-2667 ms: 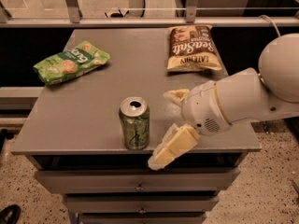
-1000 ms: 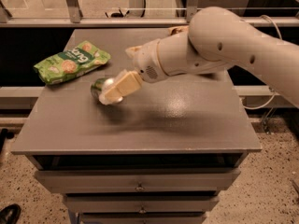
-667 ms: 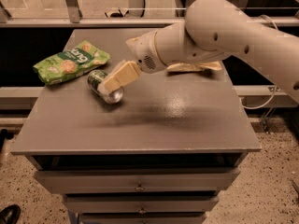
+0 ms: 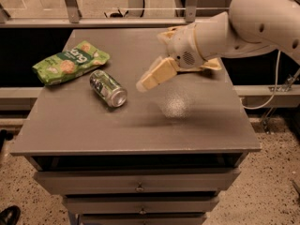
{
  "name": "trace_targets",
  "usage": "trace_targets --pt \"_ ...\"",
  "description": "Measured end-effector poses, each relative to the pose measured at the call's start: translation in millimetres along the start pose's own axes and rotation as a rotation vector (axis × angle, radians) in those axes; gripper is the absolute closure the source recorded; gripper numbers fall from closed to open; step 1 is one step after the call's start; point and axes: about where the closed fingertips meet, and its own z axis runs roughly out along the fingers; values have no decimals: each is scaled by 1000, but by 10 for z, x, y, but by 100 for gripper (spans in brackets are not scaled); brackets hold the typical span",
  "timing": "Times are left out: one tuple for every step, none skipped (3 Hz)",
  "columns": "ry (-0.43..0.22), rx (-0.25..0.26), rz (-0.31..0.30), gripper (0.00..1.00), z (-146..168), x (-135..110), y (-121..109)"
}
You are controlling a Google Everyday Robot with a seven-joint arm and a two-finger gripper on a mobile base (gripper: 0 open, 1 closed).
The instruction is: Knock green can over
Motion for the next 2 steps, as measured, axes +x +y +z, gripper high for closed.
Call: trace_targets --pt "25 4 -67 0 -497 203 -123" --pt "27 -11 -85 0 -532 183 -90"
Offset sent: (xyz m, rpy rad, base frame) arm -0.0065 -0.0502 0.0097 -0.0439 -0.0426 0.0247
